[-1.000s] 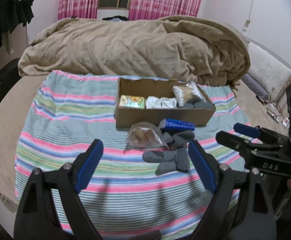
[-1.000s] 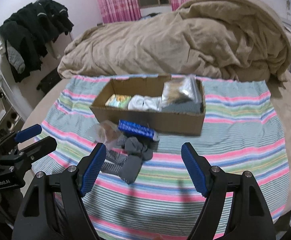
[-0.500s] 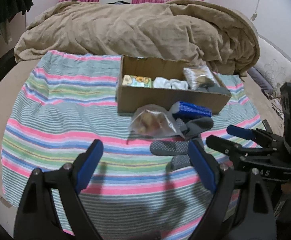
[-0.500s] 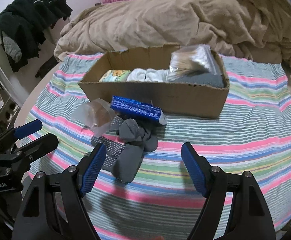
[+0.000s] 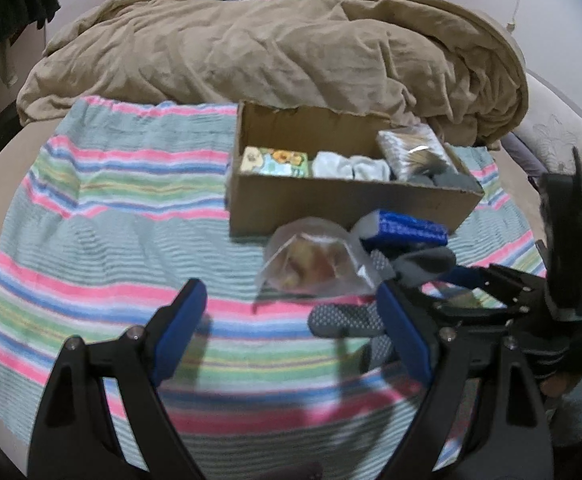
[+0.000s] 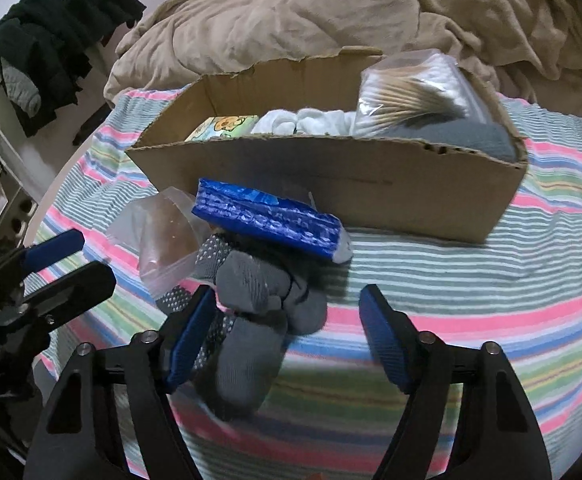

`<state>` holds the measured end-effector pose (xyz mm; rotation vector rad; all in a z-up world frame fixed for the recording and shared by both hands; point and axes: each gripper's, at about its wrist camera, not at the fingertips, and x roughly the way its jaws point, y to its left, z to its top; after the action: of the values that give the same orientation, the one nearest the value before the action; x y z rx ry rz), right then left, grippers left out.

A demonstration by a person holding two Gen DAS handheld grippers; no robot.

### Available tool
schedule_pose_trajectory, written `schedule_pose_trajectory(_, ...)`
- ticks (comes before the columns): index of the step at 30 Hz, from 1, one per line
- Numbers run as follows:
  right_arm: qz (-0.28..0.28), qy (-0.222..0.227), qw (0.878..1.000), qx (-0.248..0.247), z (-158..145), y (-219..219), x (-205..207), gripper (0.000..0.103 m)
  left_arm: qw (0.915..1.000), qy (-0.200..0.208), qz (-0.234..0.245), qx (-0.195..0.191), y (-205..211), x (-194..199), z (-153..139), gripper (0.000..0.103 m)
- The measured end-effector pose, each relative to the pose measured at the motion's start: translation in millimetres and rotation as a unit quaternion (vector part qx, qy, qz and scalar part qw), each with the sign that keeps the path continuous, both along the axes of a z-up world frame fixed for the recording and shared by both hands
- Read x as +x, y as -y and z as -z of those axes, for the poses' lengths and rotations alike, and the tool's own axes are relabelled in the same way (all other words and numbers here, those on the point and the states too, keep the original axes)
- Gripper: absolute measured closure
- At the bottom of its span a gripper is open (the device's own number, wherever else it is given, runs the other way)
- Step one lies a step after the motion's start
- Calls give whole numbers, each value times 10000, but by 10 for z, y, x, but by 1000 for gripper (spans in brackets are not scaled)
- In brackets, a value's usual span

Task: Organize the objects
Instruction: 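Grasp the grey dotted gloves with the right gripper while the left gripper grasps the clear food bag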

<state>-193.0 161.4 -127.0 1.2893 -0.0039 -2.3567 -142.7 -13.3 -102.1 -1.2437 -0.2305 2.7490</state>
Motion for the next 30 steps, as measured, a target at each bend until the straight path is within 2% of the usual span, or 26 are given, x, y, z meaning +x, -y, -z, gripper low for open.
schedule_pose_trajectory(4,-12,-44,10000,-23,36,11,-35,35,10000,1,79,15,-53,-126,21,14)
schedule_pose_trajectory(7,-23,-40,9999,-107,46,0,-55,50,9999,64,123,76,-95,-250,77,10)
schedule_pose_trajectory(8,-57,-46,9999,-143,45,4,-55,59,9998,71,154,86,-112,-292,102,10)
schedule_pose_trajectory(10,-135,-102,9998,-116,40,31,-32,66,9997,146,198,25,-150,-375,173,10)
schedule_pose_trajectory(12,-169,-159,9997,-71,33,41,-7,69,9990,368,215,130,-143,-459,294,10)
schedule_pose_trajectory(15,-188,-177,9996,-62,21,17,22,71,9977,523,182,385,-82,-492,386,11)
schedule_pose_trajectory(17,-172,-186,9997,-45,5,-20,49,71,9980,463,245,349,-96,-464,371,13)
schedule_pose_trajectory(22,-57,-182,9998,0,-39,-164,132,72,9978,411,402,321,-143,-399,327,30)
schedule_pose_trajectory(30,165,-262,9995,66,-160,-395,279,72,9974,294,589,284,-268,-326,224,40)
